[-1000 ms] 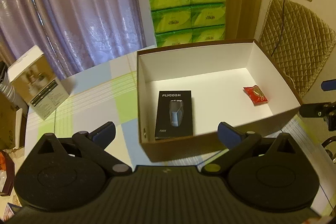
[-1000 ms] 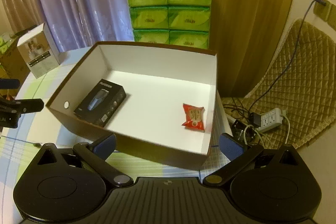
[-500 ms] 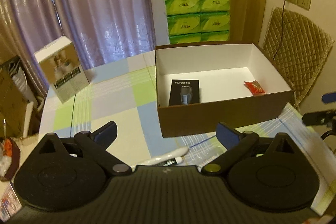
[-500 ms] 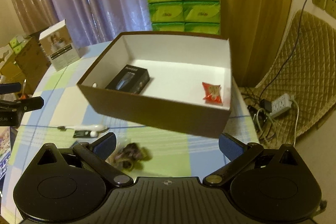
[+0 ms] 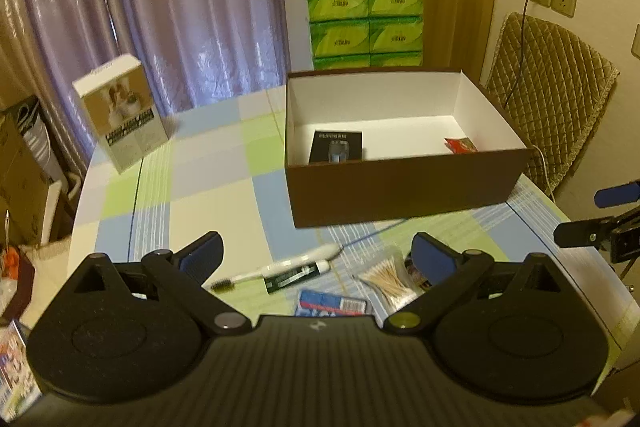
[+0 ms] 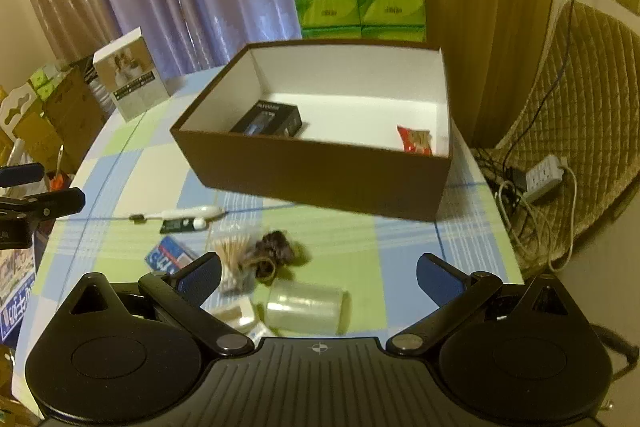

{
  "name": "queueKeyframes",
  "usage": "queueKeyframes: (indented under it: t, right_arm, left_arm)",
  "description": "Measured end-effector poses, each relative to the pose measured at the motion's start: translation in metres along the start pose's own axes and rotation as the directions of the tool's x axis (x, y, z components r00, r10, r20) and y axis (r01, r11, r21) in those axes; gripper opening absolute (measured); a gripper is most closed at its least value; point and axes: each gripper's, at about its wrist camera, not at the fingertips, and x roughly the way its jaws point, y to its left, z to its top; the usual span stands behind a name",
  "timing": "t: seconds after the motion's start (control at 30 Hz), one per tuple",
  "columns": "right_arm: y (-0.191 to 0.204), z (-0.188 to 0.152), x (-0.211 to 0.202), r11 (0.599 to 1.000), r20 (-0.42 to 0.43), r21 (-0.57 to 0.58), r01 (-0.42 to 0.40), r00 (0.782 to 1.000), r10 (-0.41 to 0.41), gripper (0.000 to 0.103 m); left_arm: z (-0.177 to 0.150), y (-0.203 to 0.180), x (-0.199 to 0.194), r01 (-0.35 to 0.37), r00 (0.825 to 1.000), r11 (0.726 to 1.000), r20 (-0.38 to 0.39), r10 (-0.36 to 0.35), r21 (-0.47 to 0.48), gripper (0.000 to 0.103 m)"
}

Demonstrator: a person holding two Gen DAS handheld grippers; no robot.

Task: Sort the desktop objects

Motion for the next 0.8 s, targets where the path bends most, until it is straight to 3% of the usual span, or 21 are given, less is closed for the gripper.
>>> queueKeyframes:
  t: [0.5, 0.8]
  right_arm:
    - [-0.004, -0.047, 0.020, 0.999, -0.087, 0.010, -0.047, 0.995, 0.048, 0.101]
    - [-0.004, -0.056, 0.042, 0.999, -0.125, 0.007, -0.054, 0.991, 0.054, 0.101]
  left_arm:
    - [-0.062, -0.007, 0.019, 0.007, 0.989, 0.999, -0.149, -0.013, -0.039, 0.099]
    - [-0.075, -0.001, 0.033, -0.009, 0.982, 0.999, -0.190, -0.001, -0.051, 0.099]
